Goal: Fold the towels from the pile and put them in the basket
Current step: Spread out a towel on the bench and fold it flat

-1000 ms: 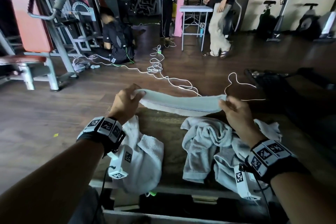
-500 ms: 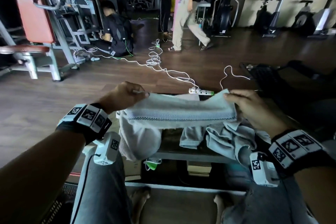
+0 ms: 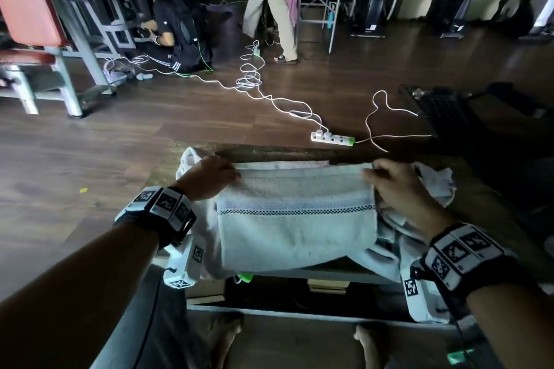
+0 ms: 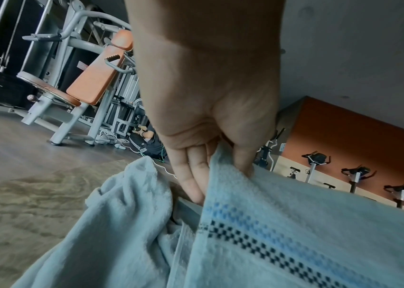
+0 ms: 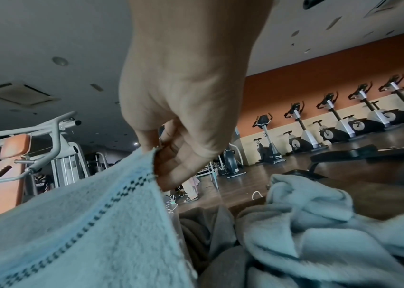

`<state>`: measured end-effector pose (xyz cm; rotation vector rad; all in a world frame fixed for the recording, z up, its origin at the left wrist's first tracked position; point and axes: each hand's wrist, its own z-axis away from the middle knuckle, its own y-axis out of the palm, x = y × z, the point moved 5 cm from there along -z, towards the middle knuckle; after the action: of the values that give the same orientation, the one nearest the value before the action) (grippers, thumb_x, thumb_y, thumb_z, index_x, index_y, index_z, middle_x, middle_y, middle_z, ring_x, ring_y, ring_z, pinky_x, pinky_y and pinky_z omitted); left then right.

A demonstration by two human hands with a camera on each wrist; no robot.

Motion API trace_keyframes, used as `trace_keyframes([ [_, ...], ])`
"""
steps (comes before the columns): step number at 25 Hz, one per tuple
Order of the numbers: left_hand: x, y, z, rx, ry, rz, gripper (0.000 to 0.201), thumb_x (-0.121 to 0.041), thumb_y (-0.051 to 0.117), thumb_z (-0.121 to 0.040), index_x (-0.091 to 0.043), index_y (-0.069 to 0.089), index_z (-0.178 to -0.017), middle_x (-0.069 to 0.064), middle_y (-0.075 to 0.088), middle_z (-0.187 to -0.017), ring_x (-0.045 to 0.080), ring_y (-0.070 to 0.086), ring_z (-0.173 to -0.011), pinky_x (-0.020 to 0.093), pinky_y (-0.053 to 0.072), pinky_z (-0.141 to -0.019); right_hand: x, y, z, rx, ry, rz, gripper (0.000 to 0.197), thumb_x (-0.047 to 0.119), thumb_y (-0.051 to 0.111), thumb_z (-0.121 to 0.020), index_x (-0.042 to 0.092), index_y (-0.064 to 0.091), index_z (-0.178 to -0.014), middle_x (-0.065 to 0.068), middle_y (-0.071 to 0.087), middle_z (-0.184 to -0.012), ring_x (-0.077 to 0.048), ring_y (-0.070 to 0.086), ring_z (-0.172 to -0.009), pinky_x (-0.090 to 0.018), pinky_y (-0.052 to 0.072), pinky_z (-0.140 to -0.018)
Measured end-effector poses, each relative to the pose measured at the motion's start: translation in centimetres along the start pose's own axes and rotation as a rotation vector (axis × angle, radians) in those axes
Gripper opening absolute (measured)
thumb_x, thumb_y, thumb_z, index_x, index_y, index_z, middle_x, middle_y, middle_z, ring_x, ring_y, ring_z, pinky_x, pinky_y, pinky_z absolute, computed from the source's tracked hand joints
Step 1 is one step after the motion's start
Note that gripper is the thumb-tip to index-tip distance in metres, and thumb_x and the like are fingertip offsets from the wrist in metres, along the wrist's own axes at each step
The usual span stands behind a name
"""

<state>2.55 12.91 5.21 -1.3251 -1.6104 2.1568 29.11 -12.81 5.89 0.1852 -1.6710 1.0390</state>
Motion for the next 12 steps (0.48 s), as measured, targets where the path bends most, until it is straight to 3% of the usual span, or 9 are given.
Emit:
trace_keyframes([
  [2, 0.6, 0.2, -2.8, -0.062, 0.073, -0.002, 0.019, -0.018, 0.056, -0.090, -0.009, 0.073, -0.089, 0.005, 0.067, -0.078, 0.027, 0.067, -0.077, 0.031, 0.054, -0.068, 0.3, 1.2, -3.2, 0.004, -0.035, 0.082, 0.019, 0.026, 0.063, -0.094, 0.013, 0.060, -0.080, -0.003, 0.056, -0.063, -0.021, 0.056, -0.062, -0.038, 0.050, -0.060],
  [4, 1.4, 0.5, -4.6, -0.053, -0.009, -0.066, 0.020, -0.024, 0.059, -0.092, -0.008, 0.072, -0.095, 0.012, 0.070, -0.090, 0.032, 0.066, -0.082, 0.030, 0.049, -0.067, 0.7, 2.6, -6.3, -0.009, -0.079, 0.185, 0.026, 0.023, 0.061, -0.094, 0.013, 0.052, -0.072, 0.001, 0.048, -0.057, -0.018, 0.048, -0.058, -0.030, 0.037, -0.059],
  [6, 2.8, 1.1, -7.1, -0.075, -0.103, -0.085, 0.025, -0.026, 0.058, -0.094, -0.010, 0.069, -0.109, 0.014, 0.069, -0.105, 0.033, 0.064, -0.096, 0.027, 0.042, -0.072, 1.1, 4.3, -9.7, -0.050, -0.121, 0.285, 0.023, 0.020, 0.055, -0.095, 0.011, 0.050, -0.075, -0.001, 0.047, -0.060, -0.018, 0.045, -0.058, -0.032, 0.028, -0.056],
  [8, 3.7, 2.0, -9.2, -0.078, -0.178, -0.093, 0.026, -0.027, 0.055, -0.096, -0.011, 0.066, -0.113, 0.015, 0.068, -0.106, 0.033, 0.063, -0.101, 0.026, 0.040, -0.073, 1.1, 6.2, -13.0, -0.074, -0.140, 0.380, 0.015, 0.020, 0.049, -0.097, 0.008, 0.052, -0.087, -0.009, 0.053, -0.072, -0.028, 0.053, -0.071, -0.033, 0.032, -0.060],
  [10, 5.0, 3.3, -11.4, -0.020, -0.203, -0.061, 0.023, -0.031, 0.056, -0.093, -0.012, 0.067, -0.102, 0.015, 0.070, -0.096, 0.032, 0.065, -0.093, 0.027, 0.043, -0.071, -0.1, 8.3, -16.1, -0.038, -0.099, 0.462, 0.013, 0.019, 0.045, -0.097, 0.008, 0.052, -0.098, -0.022, 0.060, -0.094, -0.034, 0.061, -0.093, -0.036, 0.042, -0.074],
  [12, 6.1, 4.7, -12.5, 0.057, -0.193, -0.096, 0.021, -0.030, 0.060, -0.090, -0.016, 0.065, -0.076, 0.008, 0.066, -0.073, 0.028, 0.065, -0.076, 0.026, 0.044, -0.063, -2.4, 10.3, -17.8, 0.085, 0.012, 0.556, 0.013, 0.019, 0.044, -0.096, 0.008, 0.050, -0.099, -0.024, 0.063, -0.109, -0.037, 0.062, -0.104, -0.036, 0.044, -0.081],
])
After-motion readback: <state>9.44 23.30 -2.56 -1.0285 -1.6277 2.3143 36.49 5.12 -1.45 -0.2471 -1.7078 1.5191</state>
